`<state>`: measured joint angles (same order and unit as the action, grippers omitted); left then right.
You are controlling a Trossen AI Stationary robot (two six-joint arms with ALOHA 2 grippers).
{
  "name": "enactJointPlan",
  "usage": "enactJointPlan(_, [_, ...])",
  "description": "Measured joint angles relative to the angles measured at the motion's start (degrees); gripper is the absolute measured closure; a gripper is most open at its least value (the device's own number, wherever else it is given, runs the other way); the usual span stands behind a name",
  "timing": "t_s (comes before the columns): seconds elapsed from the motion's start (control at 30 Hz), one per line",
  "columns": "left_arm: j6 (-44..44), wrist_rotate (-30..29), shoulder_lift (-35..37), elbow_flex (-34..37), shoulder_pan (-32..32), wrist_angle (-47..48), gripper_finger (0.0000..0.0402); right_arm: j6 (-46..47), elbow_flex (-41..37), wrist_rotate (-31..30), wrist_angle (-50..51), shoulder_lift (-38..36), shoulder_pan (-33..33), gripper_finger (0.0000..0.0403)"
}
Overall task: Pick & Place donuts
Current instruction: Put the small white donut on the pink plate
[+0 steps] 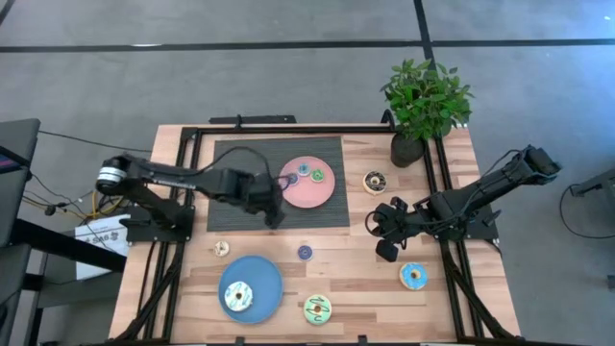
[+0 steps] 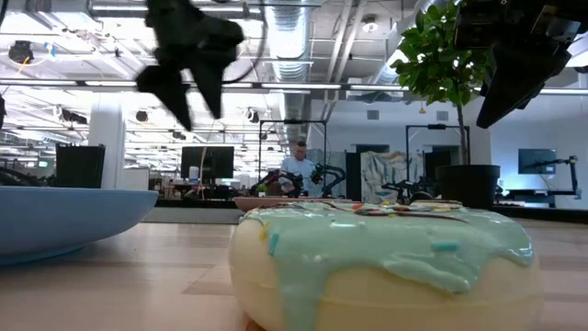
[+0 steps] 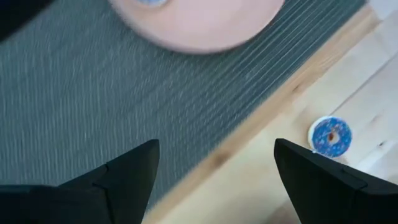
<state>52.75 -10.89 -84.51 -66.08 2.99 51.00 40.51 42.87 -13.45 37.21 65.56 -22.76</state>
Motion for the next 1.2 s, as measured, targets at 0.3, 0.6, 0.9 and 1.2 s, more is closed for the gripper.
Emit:
enactJointPlan(0.3, [32.0, -4.0, 6.4, 9.4, 13.2, 1.6, 0.0091, -0.5, 0.0, 0.0, 0.0, 0.0, 0.0, 0.0402])
enactJointPlan(0.6, [56.0, -0.9, 5.7, 11.0, 23.8, 13.7, 0.0091, -0.5, 0.0, -0.1, 0.0, 0.0, 0.0, 0.0402])
enactJointPlan(0.9, [65.5, 4.8, 5.7, 17.0, 26.8, 13.8, 0.0091, -0.6, 0.0, -0.2, -0.4, 0.1, 0.0, 0.0402])
enactJointPlan(1.2, [68.6, 6.1, 5.7, 26.7, 26.7, 0.7, 0.0091, -0.6, 0.0, -0.2, -0.4, 0.2, 0.0, 0.0402])
